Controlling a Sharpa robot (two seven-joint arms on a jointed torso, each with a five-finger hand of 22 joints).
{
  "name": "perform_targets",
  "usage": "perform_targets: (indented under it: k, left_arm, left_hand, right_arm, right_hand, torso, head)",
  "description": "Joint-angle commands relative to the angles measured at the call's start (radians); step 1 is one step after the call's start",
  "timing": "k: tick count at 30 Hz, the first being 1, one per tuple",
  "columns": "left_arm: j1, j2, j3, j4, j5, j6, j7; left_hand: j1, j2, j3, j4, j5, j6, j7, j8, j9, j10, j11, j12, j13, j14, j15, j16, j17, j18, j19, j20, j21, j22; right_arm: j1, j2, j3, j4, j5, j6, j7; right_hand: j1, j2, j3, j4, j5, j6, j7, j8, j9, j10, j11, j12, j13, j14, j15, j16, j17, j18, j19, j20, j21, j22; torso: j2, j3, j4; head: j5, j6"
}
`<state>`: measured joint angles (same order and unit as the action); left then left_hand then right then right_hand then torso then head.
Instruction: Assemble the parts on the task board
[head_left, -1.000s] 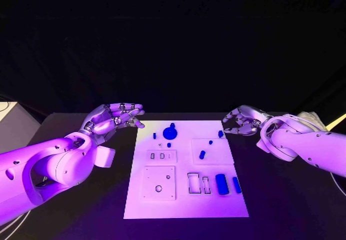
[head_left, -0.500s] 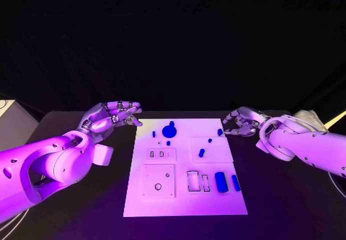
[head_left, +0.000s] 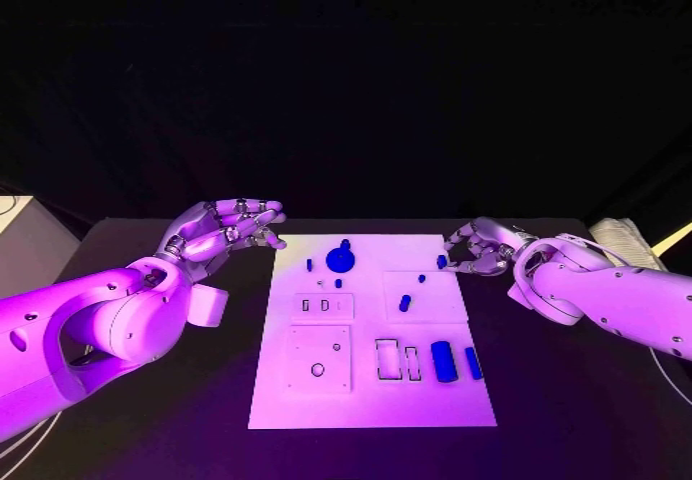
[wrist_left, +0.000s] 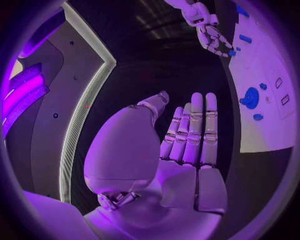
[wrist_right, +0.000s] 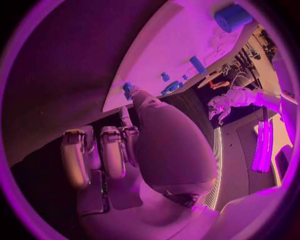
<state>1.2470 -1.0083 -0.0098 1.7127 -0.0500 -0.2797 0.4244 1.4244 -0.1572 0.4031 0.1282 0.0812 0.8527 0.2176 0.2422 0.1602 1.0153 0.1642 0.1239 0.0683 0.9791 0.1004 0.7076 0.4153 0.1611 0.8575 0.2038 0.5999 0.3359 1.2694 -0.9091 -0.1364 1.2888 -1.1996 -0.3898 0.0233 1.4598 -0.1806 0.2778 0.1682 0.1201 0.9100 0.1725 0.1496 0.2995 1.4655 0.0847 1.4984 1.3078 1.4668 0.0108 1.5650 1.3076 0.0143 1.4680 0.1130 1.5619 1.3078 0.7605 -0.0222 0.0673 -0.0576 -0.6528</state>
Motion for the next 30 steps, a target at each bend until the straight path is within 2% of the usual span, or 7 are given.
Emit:
perform_targets:
  k: [1,7,17,22,27,30]
  left_arm:
    - [0.001,0.001,0.001,0.002,-0.004,0.017,0.01]
    - [0.001,0.001,0.001,0.001,-0.004,0.016,0.01]
    - [0.001,0.001,0.001,0.001,-0.005,0.017,0.009]
    - [0.001,0.0,0.001,0.001,-0.005,0.017,0.009]
    - [0.001,0.0,0.001,0.001,-0.005,0.017,0.008]
    - [0.001,0.0,0.001,0.001,-0.005,0.016,0.008]
  left_hand:
    - [-0.008,-0.003,0.006,0.001,-0.006,0.004,0.012,0.002,0.002,0.006,0.003,-0.005,0.001,-0.006,0.0,0.003,0.0,0.017,-0.006,0.0,0.004,0.001]
    - [-0.008,-0.003,0.006,0.001,-0.006,0.004,0.012,0.002,0.002,0.006,0.003,-0.005,0.001,-0.006,0.0,0.003,0.0,0.017,-0.006,0.0,0.004,0.001]
    - [-0.009,-0.003,0.007,0.001,-0.006,0.004,0.012,0.002,0.002,0.006,0.003,-0.005,0.001,-0.006,0.001,0.004,0.0,0.017,-0.006,0.0,0.005,0.002]
    - [-0.01,-0.003,0.007,0.001,-0.006,0.004,0.012,0.002,0.002,0.006,0.003,-0.005,0.001,-0.006,0.001,0.004,0.0,0.017,-0.007,0.0,0.005,0.002]
    - [-0.01,-0.003,0.007,0.001,-0.006,0.004,0.012,0.002,0.002,0.006,0.003,-0.005,0.001,-0.006,0.001,0.004,0.0,0.017,-0.007,0.0,0.005,0.002]
    - [-0.011,-0.003,0.007,0.001,-0.007,0.003,0.013,0.002,0.002,0.006,0.003,-0.005,0.001,-0.006,0.001,0.005,0.0,0.017,-0.008,0.0,0.006,0.003]
  right_arm:
    - [-0.005,0.008,0.0,-0.006,-0.013,-0.008,-0.007]
    - [-0.01,0.023,-0.001,-0.017,-0.013,-0.016,-0.01]
    - [-0.014,0.04,-0.002,-0.03,-0.01,-0.018,-0.01]
    - [-0.018,0.049,-0.004,-0.036,-0.009,-0.013,-0.009]
    - [-0.02,0.055,-0.004,-0.045,-0.009,-0.008,-0.011]
    - [-0.021,0.057,-0.004,-0.049,-0.01,-0.004,-0.012]
  right_hand:
    - [-0.002,-0.006,0.006,-0.002,0.006,0.012,-0.002,0.0,0.0,0.035,0.002,-0.001,0.187,0.104,0.002,0.006,0.263,-0.012,0.099,0.004,0.003,0.257]
    - [-0.004,-0.004,0.011,-0.002,0.007,0.019,-0.003,0.002,0.001,0.036,0.0,0.0,0.188,0.104,0.001,0.006,0.263,-0.012,0.099,0.004,0.003,0.257]
    - [-0.014,0.008,0.035,0.003,0.012,0.042,-0.009,0.011,0.002,0.04,-0.004,0.003,0.191,0.104,-0.003,0.006,0.263,-0.013,0.1,0.0,0.004,0.258]
    - [-0.013,0.012,0.048,0.001,0.013,0.05,-0.013,0.014,0.002,0.042,-0.007,0.005,0.193,0.104,-0.006,0.006,0.263,-0.013,0.099,-0.002,0.004,0.258]
    - [-0.011,0.015,0.065,-0.004,0.011,0.063,-0.019,0.018,0.003,0.044,-0.012,0.007,0.195,0.104,-0.013,0.006,0.263,-0.012,0.099,-0.007,0.003,0.257]
    - [-0.012,0.017,0.077,-0.007,0.008,0.075,-0.025,0.024,0.004,0.047,-0.017,0.009,0.198,0.104,-0.019,0.006,0.263,-0.013,0.099,-0.013,0.004,0.258]
  torso:
    - [0.0,0.0005,-0.0001]
    - [-0.001,0.0013,-0.0006]
    - [-0.002,0.0001,-0.001]
    - [-0.001,0.001,-0.0012]
    - [-0.002,0.0,0.0007]
    - [-0.002,0.0005,-0.0005]
  head:
    - [0.006,-0.006]
    - [0.008,-0.004]
    - [0.003,-0.001]
    - [0.009,0.004]
    - [0.009,0.002]
    - [0.011,0.0]
